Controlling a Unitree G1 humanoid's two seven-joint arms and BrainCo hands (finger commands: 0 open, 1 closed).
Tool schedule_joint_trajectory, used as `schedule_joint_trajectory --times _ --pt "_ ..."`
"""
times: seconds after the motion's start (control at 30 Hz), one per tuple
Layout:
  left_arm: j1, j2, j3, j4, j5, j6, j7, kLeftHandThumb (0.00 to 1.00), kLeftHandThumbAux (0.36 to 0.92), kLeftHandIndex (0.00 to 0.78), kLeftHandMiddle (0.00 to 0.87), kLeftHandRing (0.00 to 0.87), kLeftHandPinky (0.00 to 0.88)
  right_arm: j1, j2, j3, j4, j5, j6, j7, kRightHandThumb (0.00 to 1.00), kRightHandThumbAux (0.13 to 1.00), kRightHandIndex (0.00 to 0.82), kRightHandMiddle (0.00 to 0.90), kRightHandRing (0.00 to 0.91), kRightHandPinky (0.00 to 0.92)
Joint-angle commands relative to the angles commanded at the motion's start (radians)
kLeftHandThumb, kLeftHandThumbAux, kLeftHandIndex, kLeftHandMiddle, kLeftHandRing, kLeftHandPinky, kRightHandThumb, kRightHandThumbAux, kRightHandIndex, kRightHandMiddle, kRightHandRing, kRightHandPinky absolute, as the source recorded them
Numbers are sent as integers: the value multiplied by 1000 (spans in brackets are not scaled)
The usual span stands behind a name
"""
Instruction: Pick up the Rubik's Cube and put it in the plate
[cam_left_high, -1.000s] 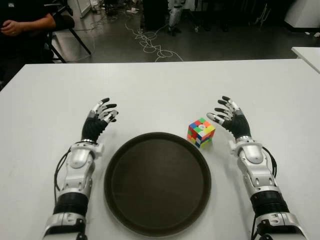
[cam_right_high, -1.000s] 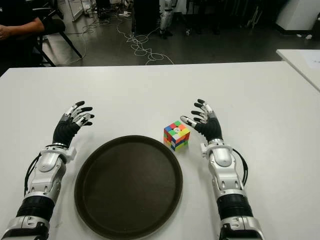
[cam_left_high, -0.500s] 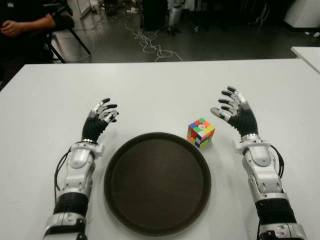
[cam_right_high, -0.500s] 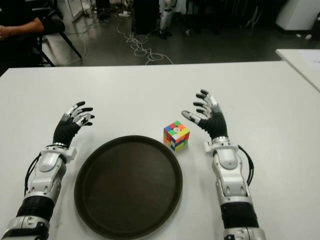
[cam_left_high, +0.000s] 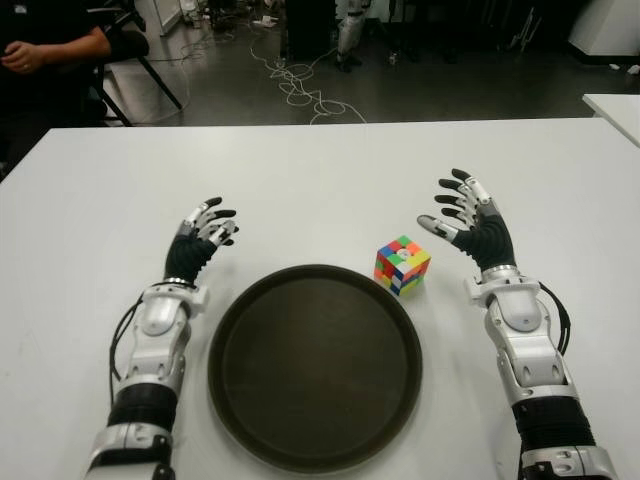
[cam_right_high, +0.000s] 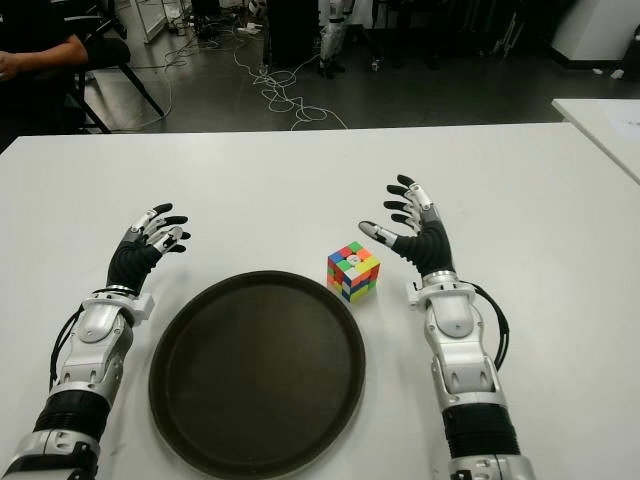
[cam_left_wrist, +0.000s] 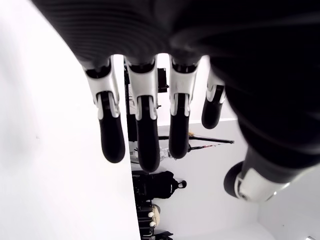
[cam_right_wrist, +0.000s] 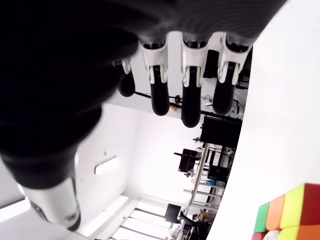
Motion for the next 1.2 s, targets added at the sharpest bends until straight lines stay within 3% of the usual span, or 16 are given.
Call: schedule_joint_trajectory --times 0.27,0.33,0.4,0.53,0.63,0.93,1.2 --pt "-5 -1 1 8 1 -1 4 583 629 181 300 348 393 -7 -61 55 8 -81 -26 38 47 755 118 235 249 282" --pt "-6 -2 0 9 2 0 6 586 628 183 303 353 397 -16 -111 90 28 -128 -69 72 27 755 119 230 245 274" --pt "-6 -3 0 9 2 0 7 587 628 183 305 356 398 -20 -130 103 39 -145 -89 85 13 752 121 226 242 267" --pt "-4 -3 -1 8 3 -1 7 587 626 183 304 358 401 -52 -247 188 70 -276 -172 148 2 722 120 192 203 198" --pt "-6 -2 -3 10 5 2 6 588 627 182 301 357 401 -77 -297 232 86 -336 -198 186 0 693 111 166 173 154" --pt "-8 -1 -1 15 -1 3 -2 596 627 181 300 355 401 -120 -369 312 102 -454 -197 233 0 595 79 113 111 77" --pt "-7 -3 0 14 -2 -4 -1 609 625 180 299 349 399 -146 -379 350 122 -528 -174 228 0 530 87 108 104 74"
